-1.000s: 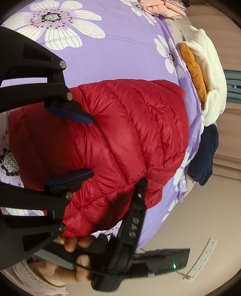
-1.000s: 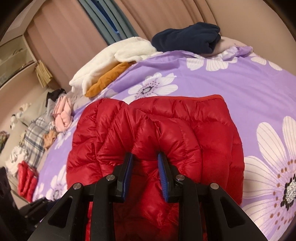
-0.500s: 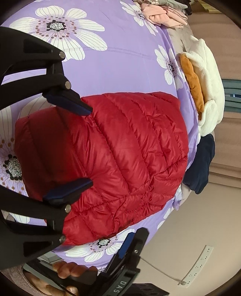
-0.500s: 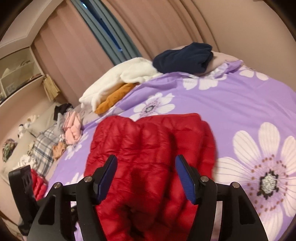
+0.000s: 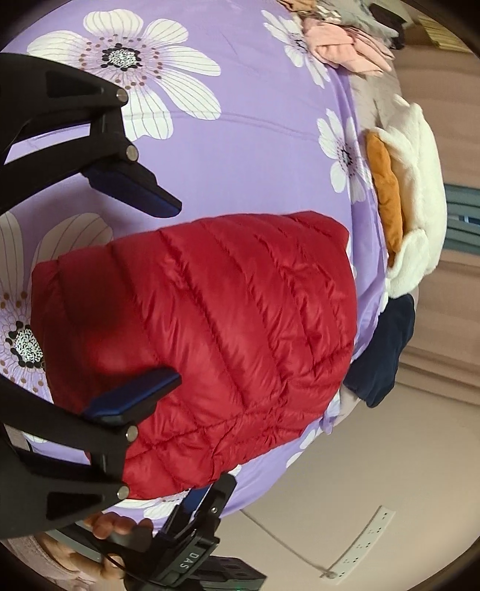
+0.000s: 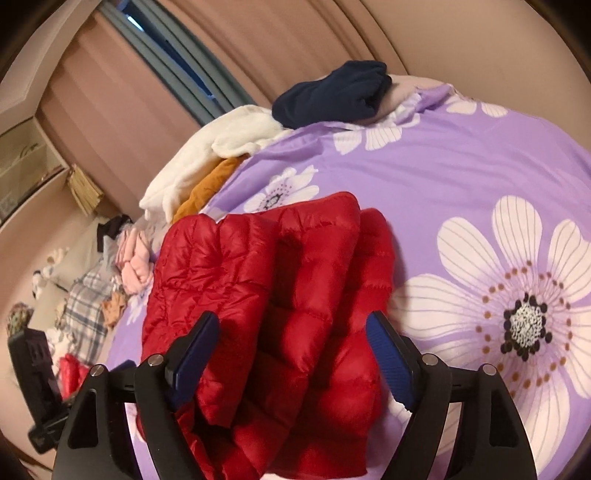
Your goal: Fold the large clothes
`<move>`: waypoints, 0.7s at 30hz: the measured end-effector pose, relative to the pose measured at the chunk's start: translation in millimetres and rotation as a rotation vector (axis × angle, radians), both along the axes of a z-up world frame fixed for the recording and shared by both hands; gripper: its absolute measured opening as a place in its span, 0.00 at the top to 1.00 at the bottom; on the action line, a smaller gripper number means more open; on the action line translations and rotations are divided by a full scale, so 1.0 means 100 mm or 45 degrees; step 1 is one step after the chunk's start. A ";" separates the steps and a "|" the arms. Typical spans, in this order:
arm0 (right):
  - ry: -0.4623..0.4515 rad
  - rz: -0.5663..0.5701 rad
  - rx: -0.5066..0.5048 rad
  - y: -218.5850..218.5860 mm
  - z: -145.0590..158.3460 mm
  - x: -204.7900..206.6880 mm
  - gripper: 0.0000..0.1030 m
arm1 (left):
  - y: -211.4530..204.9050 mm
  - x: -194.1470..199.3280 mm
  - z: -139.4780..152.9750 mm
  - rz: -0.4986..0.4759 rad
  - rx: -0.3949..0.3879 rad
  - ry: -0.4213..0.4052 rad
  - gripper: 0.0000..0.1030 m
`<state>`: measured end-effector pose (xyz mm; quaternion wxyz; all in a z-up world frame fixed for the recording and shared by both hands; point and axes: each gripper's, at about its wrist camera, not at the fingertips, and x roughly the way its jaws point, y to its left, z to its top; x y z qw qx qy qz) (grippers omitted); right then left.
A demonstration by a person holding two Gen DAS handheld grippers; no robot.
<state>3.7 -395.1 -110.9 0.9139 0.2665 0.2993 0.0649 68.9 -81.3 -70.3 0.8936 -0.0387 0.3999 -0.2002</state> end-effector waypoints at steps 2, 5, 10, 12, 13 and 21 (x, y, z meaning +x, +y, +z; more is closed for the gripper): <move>0.007 0.001 0.015 -0.02 -0.02 0.00 0.17 | 0.03 0.02 -0.01 0.009 -0.014 0.012 0.17; 0.020 0.013 0.047 -0.01 -0.05 0.00 0.16 | 0.07 0.04 -0.01 0.020 -0.032 0.026 0.16; 0.044 0.015 0.069 -0.02 -0.08 0.01 0.15 | 0.11 0.06 -0.02 0.030 -0.049 0.040 0.16; 0.044 0.023 0.070 -0.01 -0.08 0.01 0.14 | 0.12 0.07 -0.03 0.032 -0.057 0.047 0.15; 0.047 0.027 0.074 -0.01 -0.09 0.02 0.14 | 0.12 0.08 -0.03 0.034 -0.060 0.050 0.15; 0.071 0.029 0.092 -0.04 -0.14 0.05 0.14 | 0.11 0.10 -0.05 0.032 -0.057 0.061 0.15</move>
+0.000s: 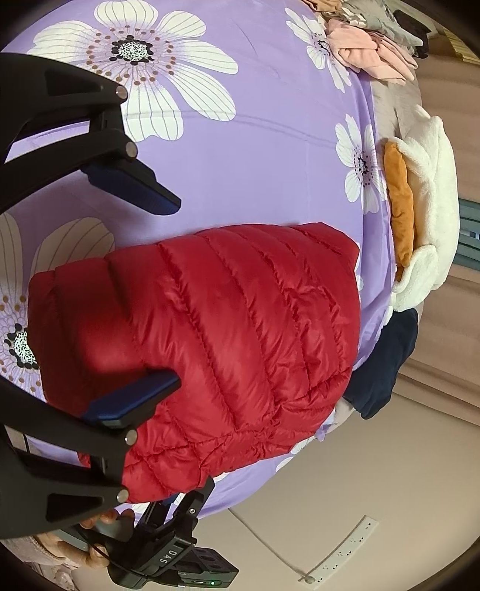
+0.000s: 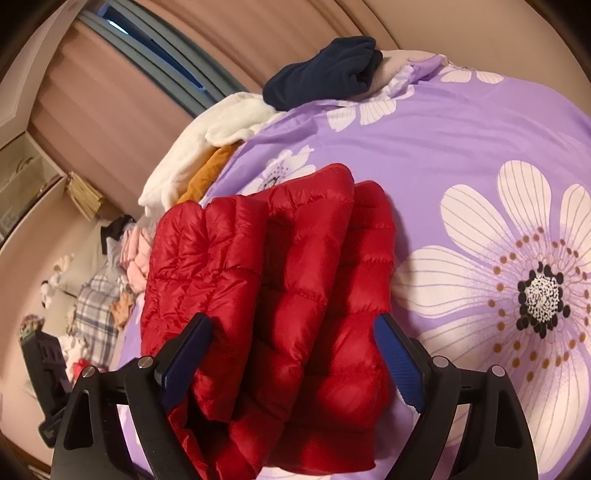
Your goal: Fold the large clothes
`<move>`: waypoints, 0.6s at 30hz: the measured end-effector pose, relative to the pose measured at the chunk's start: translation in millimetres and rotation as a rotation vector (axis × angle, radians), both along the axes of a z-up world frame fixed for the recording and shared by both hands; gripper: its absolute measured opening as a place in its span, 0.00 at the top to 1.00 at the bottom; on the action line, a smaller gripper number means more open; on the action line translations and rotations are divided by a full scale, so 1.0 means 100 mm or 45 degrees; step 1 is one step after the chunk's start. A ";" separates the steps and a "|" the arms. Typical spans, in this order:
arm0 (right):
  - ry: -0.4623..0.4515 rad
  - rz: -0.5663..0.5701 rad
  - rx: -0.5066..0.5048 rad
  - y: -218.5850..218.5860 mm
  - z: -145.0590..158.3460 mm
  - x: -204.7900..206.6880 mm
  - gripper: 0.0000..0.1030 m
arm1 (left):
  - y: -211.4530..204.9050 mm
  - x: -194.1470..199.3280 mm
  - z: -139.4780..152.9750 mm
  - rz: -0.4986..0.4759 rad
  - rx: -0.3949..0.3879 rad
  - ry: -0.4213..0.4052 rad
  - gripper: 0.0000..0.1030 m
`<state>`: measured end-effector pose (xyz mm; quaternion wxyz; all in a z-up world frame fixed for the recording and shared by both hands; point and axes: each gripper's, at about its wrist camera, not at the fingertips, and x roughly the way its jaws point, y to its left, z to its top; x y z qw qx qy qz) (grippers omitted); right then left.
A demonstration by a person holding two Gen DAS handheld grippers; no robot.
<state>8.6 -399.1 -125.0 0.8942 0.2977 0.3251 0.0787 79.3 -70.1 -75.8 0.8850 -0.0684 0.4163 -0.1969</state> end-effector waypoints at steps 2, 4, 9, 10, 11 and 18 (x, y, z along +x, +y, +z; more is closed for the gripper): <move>0.001 -0.001 0.001 0.01 0.00 -0.01 0.14 | 0.00 0.00 0.00 -0.003 0.002 0.001 0.15; 0.001 0.000 0.004 0.01 0.00 -0.01 0.14 | -0.01 0.01 0.00 -0.002 0.003 0.002 0.15; 0.003 0.011 0.040 -0.01 -0.02 0.01 0.13 | -0.02 0.04 -0.02 0.001 0.001 0.017 0.13; 0.004 0.014 0.051 -0.01 -0.02 0.02 0.13 | -0.02 0.04 -0.03 0.001 0.001 0.018 0.13; 0.004 0.015 0.068 -0.02 -0.04 0.02 0.13 | -0.02 0.04 -0.04 -0.001 0.001 0.020 0.13; 0.013 0.033 0.111 -0.07 -0.08 0.08 0.12 | -0.04 0.10 -0.06 -0.003 -0.015 0.036 0.09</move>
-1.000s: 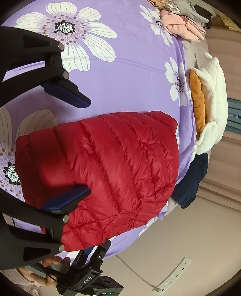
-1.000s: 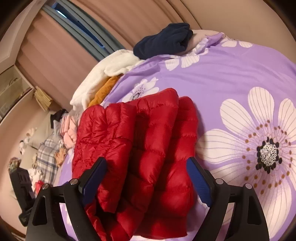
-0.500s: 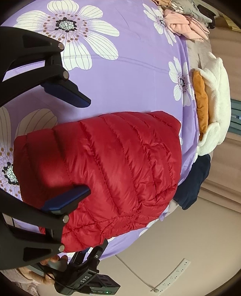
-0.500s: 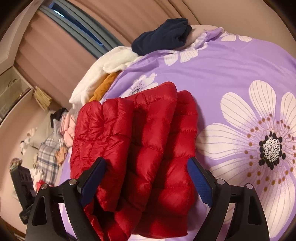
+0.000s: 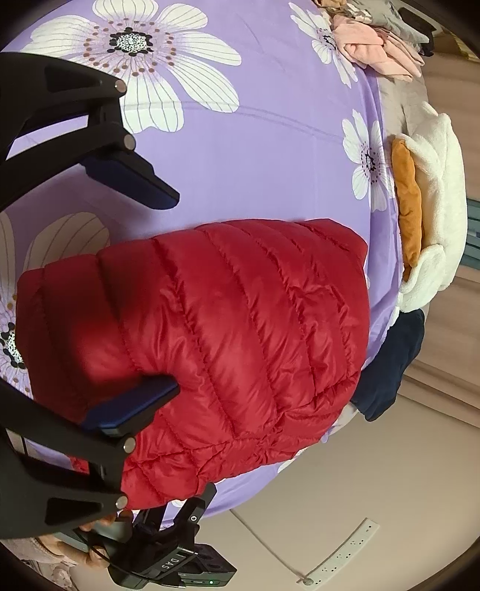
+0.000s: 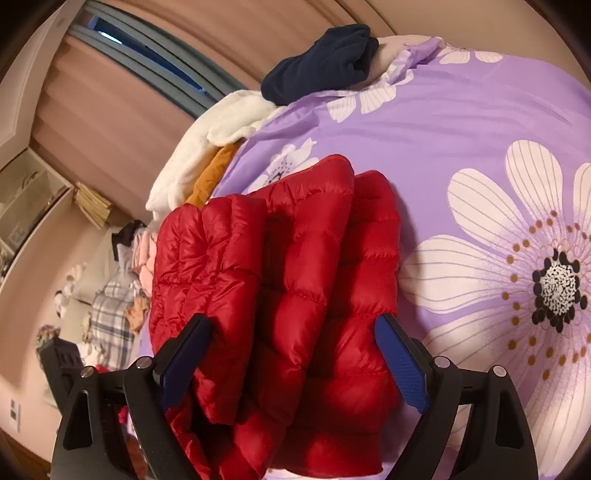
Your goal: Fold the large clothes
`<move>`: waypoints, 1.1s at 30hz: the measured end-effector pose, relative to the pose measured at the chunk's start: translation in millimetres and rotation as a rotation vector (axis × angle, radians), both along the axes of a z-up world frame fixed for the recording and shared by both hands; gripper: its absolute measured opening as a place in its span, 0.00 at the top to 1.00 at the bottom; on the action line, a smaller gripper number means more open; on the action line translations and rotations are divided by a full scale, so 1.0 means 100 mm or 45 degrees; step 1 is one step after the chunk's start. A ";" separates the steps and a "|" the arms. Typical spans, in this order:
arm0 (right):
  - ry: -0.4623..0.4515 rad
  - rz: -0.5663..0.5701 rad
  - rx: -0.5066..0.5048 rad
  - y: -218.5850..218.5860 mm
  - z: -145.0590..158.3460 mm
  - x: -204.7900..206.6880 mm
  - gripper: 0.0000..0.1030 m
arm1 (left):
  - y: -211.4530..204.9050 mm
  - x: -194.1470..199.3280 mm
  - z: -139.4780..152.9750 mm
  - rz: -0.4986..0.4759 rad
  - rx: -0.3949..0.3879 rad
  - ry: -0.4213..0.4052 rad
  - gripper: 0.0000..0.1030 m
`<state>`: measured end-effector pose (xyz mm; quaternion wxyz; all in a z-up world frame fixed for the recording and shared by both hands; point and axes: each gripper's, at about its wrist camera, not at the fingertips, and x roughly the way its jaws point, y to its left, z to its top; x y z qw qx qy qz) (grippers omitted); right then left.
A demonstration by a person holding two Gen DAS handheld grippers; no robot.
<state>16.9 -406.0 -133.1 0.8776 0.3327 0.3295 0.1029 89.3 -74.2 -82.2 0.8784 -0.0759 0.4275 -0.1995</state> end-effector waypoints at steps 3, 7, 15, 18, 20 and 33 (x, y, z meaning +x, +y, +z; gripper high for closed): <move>0.002 0.007 0.014 -0.01 -0.01 0.03 0.11 | -0.01 0.01 -0.01 -0.005 -0.010 0.009 0.08; 0.004 0.017 0.033 -0.02 -0.03 0.06 0.09 | -0.01 0.06 -0.04 -0.013 -0.024 0.024 0.06; 0.001 0.045 0.120 -0.08 -0.10 0.15 0.05 | -0.06 0.12 -0.08 -0.039 -0.054 0.046 0.03; 0.004 0.053 0.124 -0.09 -0.11 0.20 0.04 | -0.07 0.15 -0.10 -0.049 -0.066 0.056 0.01; 0.007 0.060 0.122 -0.10 -0.11 0.22 0.04 | -0.08 0.17 -0.12 -0.056 -0.077 0.066 0.01; 0.021 0.068 0.090 -0.08 -0.10 0.37 0.01 | -0.11 0.27 -0.20 -0.093 -0.138 0.113 0.00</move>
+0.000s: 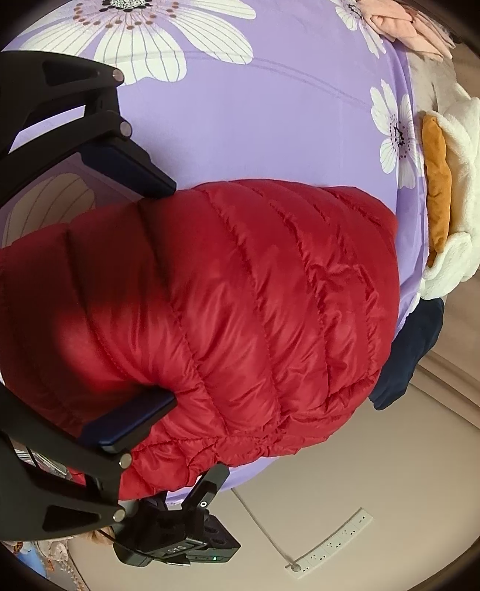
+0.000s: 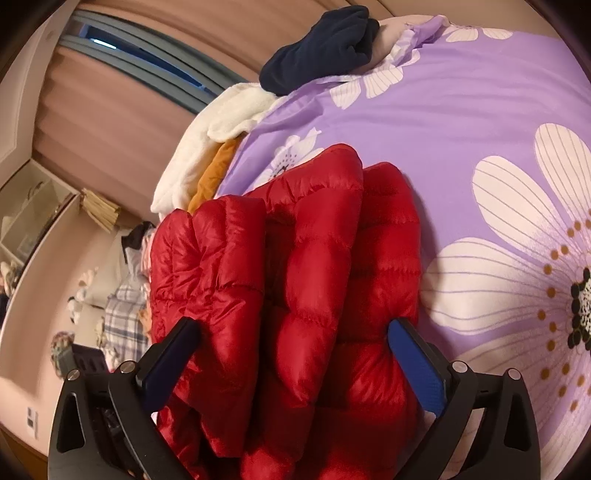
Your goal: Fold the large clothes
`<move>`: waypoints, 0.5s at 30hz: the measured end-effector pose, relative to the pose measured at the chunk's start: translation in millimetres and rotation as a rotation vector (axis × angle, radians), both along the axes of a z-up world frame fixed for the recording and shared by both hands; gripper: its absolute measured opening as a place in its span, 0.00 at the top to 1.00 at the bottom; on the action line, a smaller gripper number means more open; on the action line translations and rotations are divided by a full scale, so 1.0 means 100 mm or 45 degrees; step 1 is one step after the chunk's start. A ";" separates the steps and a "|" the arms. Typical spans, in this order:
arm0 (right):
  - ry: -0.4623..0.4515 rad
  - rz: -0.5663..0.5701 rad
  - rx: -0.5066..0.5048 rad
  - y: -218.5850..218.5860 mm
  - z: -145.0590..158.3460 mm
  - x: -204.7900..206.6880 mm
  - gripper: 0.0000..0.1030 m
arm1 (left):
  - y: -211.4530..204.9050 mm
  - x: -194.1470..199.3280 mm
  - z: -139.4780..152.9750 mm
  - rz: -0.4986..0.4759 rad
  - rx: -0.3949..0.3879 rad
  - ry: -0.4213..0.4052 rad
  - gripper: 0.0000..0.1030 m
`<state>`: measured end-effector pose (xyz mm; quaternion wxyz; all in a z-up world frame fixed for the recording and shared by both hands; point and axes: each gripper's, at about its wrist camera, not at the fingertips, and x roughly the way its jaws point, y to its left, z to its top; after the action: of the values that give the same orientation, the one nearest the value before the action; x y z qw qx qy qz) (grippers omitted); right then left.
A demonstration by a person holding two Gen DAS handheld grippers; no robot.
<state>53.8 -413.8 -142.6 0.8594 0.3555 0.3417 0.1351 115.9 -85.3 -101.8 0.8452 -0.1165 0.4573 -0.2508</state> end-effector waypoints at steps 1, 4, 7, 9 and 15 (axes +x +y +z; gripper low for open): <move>0.000 0.000 -0.001 0.00 0.00 -0.01 0.01 | 0.00 0.01 0.00 -0.003 -0.003 0.002 0.00; 0.003 -0.001 -0.007 0.01 -0.01 0.02 0.01 | -0.02 0.03 -0.01 -0.016 -0.011 0.006 0.00; 0.007 0.002 -0.011 0.01 -0.02 0.05 0.01 | -0.01 0.06 -0.02 -0.025 -0.024 0.012 0.00; 0.010 0.005 -0.012 0.01 -0.03 0.06 0.01 | -0.01 0.08 -0.03 -0.034 -0.040 0.023 0.00; 0.021 0.022 -0.014 0.02 -0.05 0.10 0.01 | -0.01 0.17 -0.07 -0.071 -0.094 0.067 0.00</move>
<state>63.4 -411.7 -147.5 0.8573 0.3490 0.3525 0.1377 132.7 -86.3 -108.8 0.8208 -0.1415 0.4726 -0.2879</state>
